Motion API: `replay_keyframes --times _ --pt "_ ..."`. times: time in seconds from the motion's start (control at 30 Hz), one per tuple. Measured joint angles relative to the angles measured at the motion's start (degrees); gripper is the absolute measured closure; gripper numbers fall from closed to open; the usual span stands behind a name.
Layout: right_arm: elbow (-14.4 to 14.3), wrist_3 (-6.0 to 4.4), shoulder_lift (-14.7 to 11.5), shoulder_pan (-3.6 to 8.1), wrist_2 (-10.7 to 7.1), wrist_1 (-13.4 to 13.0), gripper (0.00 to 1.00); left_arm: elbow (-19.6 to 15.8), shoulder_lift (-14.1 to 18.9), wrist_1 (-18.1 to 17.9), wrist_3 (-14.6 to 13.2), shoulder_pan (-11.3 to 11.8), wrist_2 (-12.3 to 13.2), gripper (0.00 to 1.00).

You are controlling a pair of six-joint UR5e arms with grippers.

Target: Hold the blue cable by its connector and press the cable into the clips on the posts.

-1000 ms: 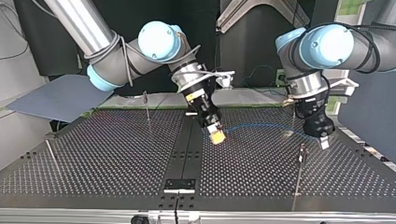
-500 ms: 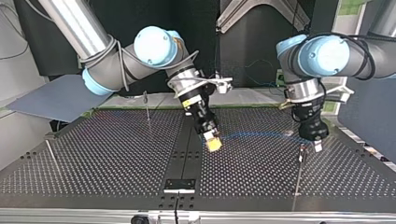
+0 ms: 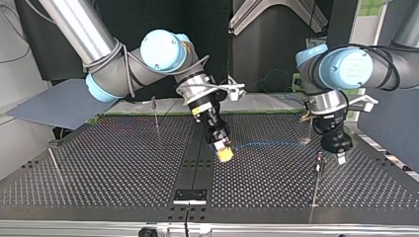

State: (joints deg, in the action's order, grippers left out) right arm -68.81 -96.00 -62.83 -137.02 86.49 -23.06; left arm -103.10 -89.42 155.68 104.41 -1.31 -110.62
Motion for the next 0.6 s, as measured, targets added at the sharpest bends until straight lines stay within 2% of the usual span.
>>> replay_keyframes --times 0.33,0.6 --pt "0.70 0.17 0.01 -0.83 -0.66 0.22 1.00 0.05 2.10 1.06 0.00 0.28 -0.37 1.00" --pt "0.73 0.29 0.02 -1.17 -0.68 0.30 1.00 0.04 2.46 2.32 -0.02 0.17 -0.64 1.00"
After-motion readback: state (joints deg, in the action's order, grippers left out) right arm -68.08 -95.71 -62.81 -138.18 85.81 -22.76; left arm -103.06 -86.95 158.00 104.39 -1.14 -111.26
